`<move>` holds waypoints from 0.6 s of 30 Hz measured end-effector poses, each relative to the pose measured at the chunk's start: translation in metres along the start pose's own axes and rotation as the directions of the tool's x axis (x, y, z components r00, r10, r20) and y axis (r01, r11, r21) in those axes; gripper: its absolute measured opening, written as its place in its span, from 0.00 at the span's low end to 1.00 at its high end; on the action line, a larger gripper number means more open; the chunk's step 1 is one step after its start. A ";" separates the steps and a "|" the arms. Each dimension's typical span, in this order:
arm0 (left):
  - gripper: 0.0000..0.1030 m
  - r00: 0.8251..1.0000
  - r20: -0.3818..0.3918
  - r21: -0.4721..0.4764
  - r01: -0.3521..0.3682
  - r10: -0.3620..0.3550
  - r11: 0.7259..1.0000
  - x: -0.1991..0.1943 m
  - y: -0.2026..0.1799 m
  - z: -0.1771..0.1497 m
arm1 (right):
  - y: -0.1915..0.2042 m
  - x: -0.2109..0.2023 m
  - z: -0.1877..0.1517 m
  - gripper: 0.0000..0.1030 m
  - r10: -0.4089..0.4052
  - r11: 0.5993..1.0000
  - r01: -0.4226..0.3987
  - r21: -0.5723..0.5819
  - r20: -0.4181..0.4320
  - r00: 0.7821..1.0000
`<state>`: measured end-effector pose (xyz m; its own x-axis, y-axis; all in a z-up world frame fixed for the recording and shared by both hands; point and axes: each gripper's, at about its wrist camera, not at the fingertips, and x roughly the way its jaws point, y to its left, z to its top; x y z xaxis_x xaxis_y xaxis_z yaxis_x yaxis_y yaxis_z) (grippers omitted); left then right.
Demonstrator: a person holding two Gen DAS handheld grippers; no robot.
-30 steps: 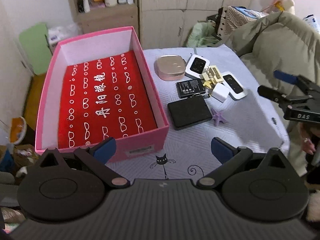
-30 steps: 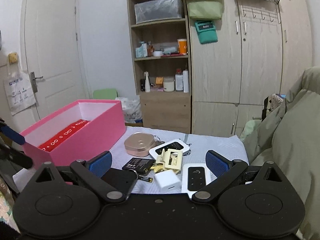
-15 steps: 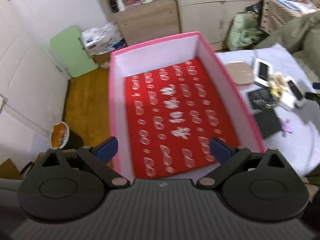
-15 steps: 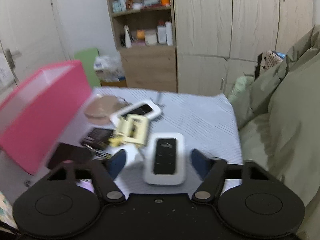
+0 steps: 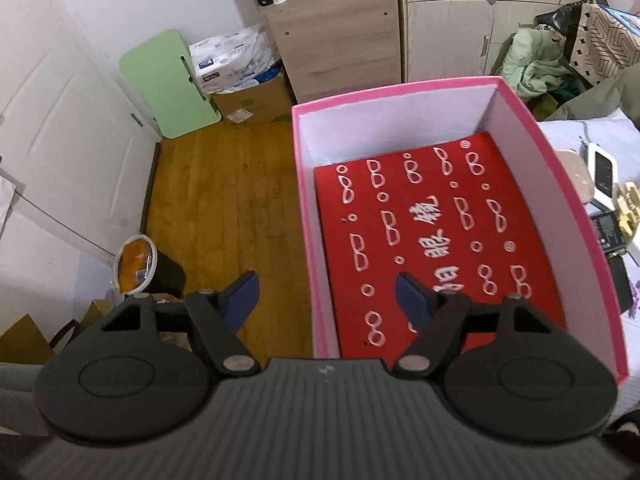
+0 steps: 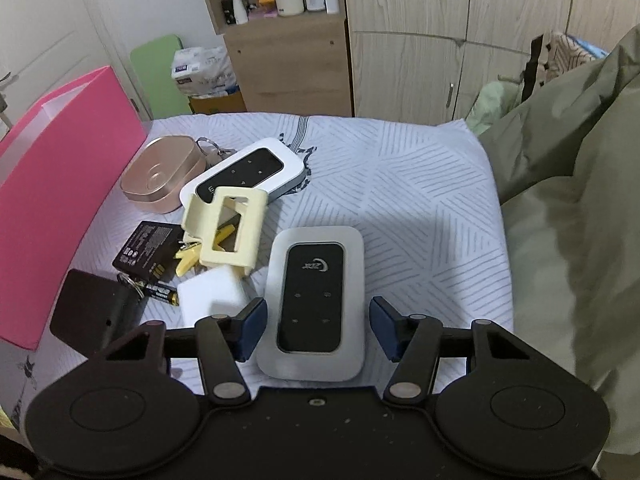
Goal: Organize rigid objects
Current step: 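Grasp the white wifi router with the right gripper while the left tool holds the pink box wall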
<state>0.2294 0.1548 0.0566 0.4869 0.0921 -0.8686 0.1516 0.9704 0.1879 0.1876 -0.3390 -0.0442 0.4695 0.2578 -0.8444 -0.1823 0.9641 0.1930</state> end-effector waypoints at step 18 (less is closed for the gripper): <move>0.21 0.980 -0.112 -0.080 0.154 -0.163 0.985 0.078 0.024 -0.012 | 0.022 -0.012 0.004 0.63 -0.147 0.989 0.149 -0.023 0.043 0.988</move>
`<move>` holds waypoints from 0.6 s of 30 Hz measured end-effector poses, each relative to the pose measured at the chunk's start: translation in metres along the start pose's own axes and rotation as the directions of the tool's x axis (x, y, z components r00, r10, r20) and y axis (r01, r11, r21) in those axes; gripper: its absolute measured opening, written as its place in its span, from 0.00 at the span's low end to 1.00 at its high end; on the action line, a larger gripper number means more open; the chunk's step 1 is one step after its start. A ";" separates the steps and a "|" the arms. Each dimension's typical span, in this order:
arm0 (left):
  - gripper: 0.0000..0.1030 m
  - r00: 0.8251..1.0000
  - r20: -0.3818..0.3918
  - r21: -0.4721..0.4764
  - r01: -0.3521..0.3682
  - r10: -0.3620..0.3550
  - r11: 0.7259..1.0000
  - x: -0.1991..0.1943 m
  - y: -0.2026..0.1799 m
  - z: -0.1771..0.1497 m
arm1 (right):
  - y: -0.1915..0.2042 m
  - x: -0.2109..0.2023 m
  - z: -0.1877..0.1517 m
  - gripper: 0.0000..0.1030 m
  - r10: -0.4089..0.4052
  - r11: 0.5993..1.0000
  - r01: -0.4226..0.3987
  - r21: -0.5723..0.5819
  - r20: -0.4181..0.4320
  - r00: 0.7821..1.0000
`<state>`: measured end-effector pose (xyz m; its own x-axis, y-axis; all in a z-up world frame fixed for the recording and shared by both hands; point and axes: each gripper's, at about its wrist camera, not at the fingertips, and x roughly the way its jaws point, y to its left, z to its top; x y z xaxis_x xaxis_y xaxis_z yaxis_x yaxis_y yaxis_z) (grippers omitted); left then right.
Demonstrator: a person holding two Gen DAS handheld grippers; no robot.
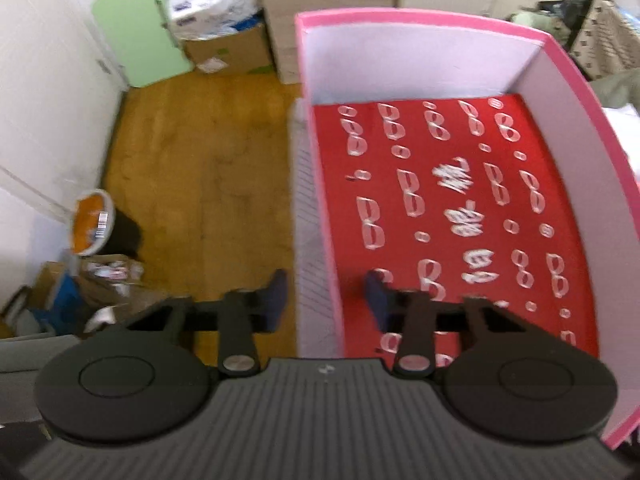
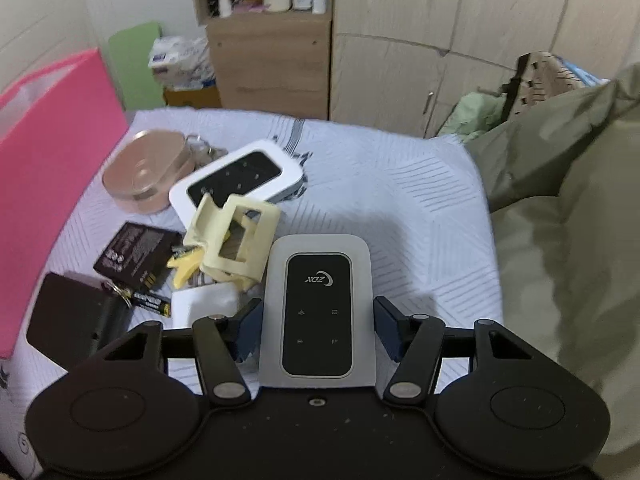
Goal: Organize rigid objects
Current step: 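Grasp the white wifi router with the right gripper while the left tool holds the pink box wall, then carry the white router into the pink box and release it with the right gripper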
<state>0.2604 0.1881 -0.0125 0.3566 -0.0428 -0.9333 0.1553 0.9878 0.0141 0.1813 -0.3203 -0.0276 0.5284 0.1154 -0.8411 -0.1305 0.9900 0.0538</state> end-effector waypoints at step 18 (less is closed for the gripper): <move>0.07 0.995 0.097 0.042 -0.004 0.000 0.999 0.002 -0.036 -0.014 | 0.091 -0.071 0.078 0.63 0.334 0.932 -0.304 -0.198 0.142 0.932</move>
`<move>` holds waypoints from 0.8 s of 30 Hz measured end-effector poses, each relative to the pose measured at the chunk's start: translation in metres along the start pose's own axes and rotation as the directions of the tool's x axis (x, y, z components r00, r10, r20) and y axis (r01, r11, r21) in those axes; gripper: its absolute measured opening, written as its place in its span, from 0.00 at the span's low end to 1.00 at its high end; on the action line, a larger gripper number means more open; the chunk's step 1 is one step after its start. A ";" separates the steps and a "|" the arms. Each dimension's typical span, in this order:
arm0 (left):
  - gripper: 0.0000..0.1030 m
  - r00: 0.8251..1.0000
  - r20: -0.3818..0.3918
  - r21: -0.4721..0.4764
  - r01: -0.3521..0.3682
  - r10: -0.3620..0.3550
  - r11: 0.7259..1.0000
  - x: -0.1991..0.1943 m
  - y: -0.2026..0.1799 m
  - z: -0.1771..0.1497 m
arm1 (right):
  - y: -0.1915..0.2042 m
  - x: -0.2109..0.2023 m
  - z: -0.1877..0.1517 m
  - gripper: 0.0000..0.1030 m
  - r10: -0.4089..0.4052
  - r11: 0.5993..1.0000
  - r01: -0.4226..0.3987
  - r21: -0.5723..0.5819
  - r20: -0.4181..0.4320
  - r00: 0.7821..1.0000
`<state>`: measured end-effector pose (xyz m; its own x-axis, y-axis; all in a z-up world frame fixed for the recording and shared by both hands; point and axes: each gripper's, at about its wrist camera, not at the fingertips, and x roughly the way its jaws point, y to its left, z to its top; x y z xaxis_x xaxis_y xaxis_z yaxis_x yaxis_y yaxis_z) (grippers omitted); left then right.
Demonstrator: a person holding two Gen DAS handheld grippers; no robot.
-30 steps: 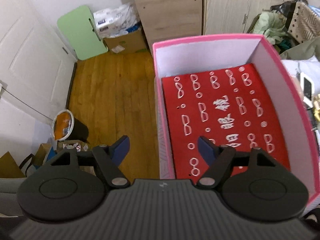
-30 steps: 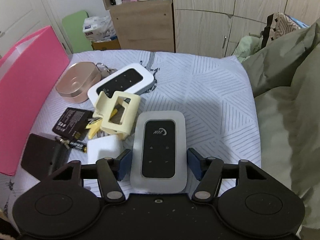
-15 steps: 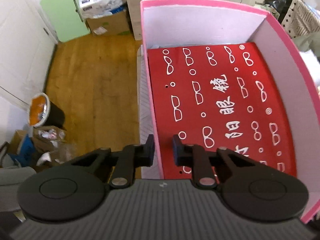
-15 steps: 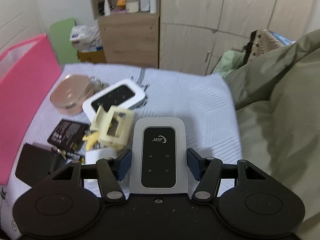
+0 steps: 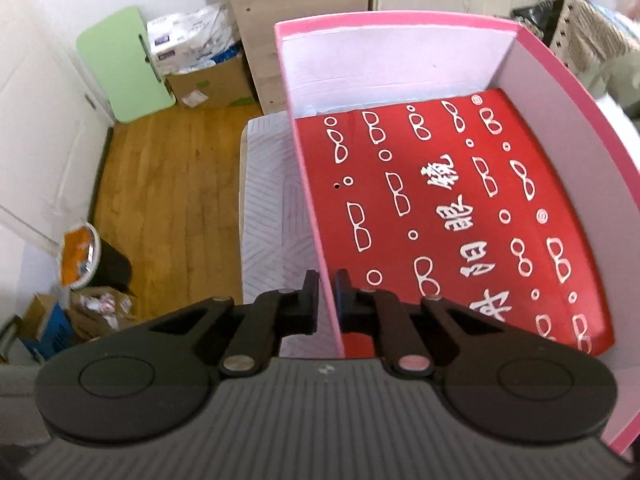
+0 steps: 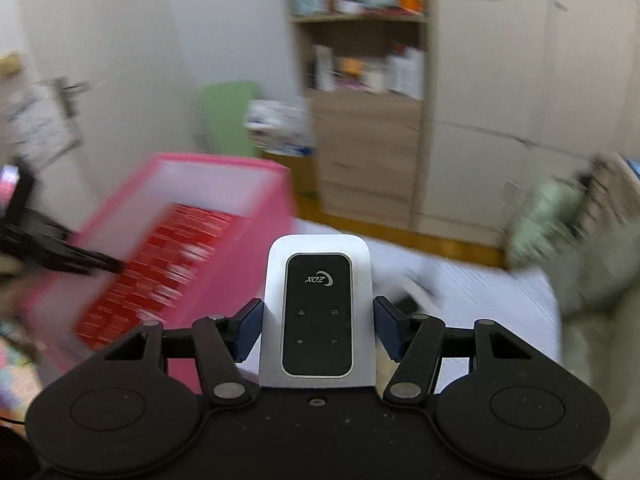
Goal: Organize rigid objects
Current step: 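Carry the white router into the pink box and release it with the right gripper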
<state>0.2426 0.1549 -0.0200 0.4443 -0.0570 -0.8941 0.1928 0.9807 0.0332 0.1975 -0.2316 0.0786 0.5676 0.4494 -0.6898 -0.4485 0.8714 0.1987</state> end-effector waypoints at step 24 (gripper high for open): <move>0.07 1.000 -0.008 -0.060 0.018 -0.018 0.998 0.005 0.006 0.002 | 0.086 0.247 0.081 0.63 0.265 0.958 -0.184 0.219 -0.431 0.862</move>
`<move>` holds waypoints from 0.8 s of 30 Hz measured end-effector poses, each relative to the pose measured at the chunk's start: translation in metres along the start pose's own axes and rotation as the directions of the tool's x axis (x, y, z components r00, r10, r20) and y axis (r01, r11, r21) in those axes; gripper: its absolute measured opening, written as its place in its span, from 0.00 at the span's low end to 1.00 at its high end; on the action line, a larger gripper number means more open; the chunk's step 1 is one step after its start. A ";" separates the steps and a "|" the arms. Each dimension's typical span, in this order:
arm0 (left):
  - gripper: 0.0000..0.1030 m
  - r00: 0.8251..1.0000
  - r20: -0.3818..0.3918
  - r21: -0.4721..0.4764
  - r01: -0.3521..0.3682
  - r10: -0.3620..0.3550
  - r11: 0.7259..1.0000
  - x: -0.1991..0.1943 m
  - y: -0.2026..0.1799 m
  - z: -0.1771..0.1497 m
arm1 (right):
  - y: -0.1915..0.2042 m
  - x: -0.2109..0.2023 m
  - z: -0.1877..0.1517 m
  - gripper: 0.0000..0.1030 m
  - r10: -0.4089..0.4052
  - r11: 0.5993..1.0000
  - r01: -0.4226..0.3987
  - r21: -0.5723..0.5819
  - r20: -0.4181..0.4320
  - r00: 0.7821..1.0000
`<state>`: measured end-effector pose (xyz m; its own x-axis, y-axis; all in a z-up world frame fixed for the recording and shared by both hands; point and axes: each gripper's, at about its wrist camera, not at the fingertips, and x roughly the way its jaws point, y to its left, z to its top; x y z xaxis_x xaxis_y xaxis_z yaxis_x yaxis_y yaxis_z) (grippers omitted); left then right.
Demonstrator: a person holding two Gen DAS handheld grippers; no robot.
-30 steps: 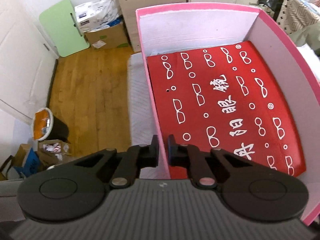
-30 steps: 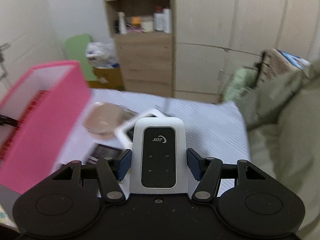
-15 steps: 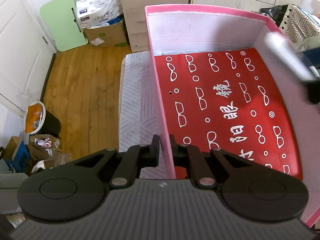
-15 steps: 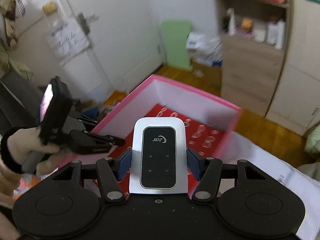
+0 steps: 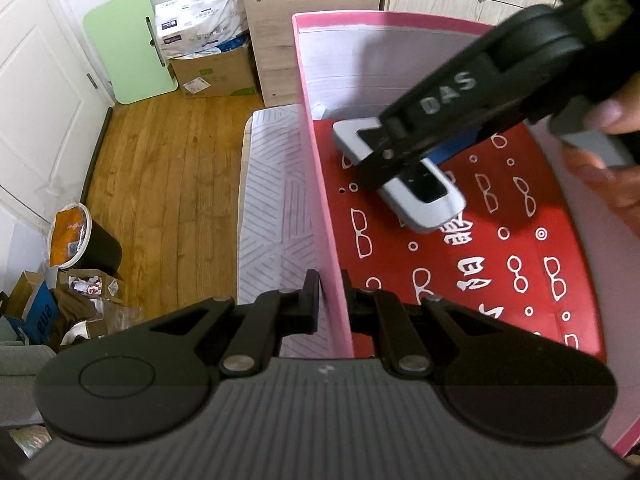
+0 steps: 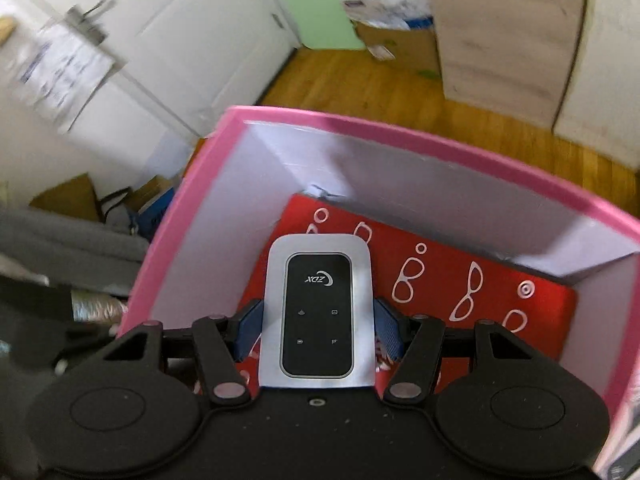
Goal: Organize rigid objects
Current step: 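Carry the white router into the pink box and release it with the right gripper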
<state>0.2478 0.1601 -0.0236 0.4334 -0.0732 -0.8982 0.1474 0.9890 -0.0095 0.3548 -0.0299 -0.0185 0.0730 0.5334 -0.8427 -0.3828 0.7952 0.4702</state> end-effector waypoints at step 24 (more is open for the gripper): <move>0.08 1.000 0.009 -0.010 0.004 -0.004 1.000 -0.001 0.001 0.000 | -0.016 -0.039 -0.019 0.73 0.196 0.948 -0.204 0.242 0.056 0.979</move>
<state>0.2474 0.1614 -0.0222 0.4404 -0.0786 -0.8944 0.1400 0.9900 -0.0181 0.3408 -0.0685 0.0019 0.0482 0.6945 -0.7179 -0.1549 0.7153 0.6815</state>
